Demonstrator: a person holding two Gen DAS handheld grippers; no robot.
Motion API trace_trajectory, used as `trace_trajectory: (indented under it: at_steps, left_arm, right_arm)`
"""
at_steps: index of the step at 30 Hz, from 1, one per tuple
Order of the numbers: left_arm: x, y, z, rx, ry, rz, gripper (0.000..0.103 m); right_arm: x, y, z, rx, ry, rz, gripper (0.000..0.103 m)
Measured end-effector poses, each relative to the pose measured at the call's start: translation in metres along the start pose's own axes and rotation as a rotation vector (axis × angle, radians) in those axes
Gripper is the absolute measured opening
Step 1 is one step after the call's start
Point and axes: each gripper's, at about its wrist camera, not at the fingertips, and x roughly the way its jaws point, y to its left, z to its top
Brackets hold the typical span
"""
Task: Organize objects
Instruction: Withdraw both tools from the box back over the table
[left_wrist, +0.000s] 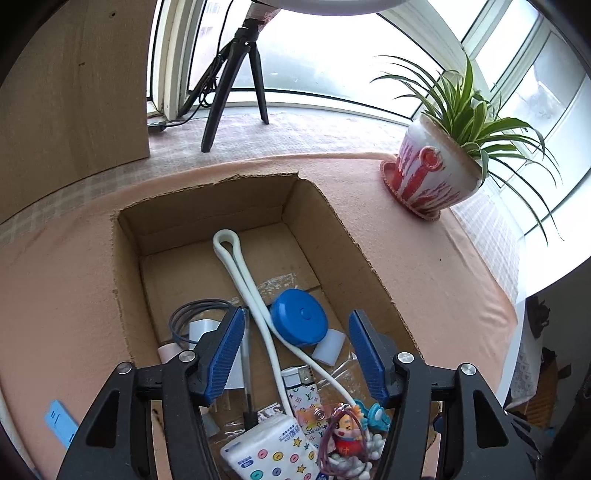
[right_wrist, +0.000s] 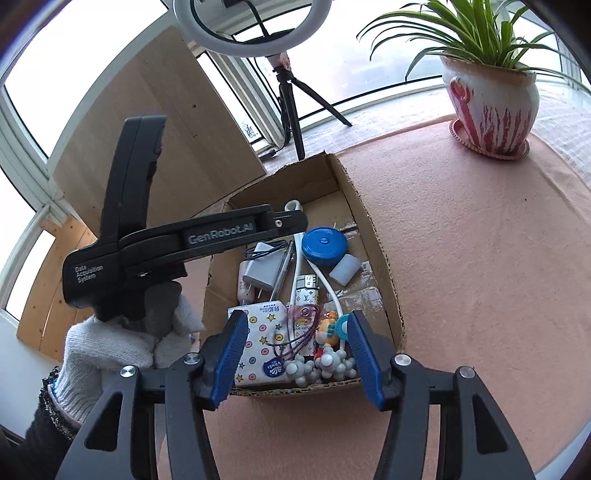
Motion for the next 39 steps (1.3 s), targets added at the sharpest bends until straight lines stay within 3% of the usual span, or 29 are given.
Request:
trace_trajectory:
  at_steps: [14, 29, 35, 39]
  left_arm:
    - [-0.043, 0.04, -0.023, -0.073, -0.026, 0.028, 0.063]
    - [-0.122, 0.099, -0.1, -0.156, -0.056, 0.107, 0.063]
    - [-0.156, 0.122, -0.141, -0.192, -0.062, 0.138, 0.063]
    - [-0.175, 0.14, -0.171, -0.236, -0.061, 0.165, 0.063]
  right_arm:
    - [-0.018, -0.009, -0.006, 0.051, -0.049, -0.007, 0.052]
    - [-0.026, 0.032, -0.017, -0.017, -0.103, 0.023, 0.052]
    - [-0.015, 0.063, -0.022, -0.095, -0.059, 0.02, 0.052]
    - [0.001, 0.089, -0.027, -0.141, 0.023, 0.052, 0.052]
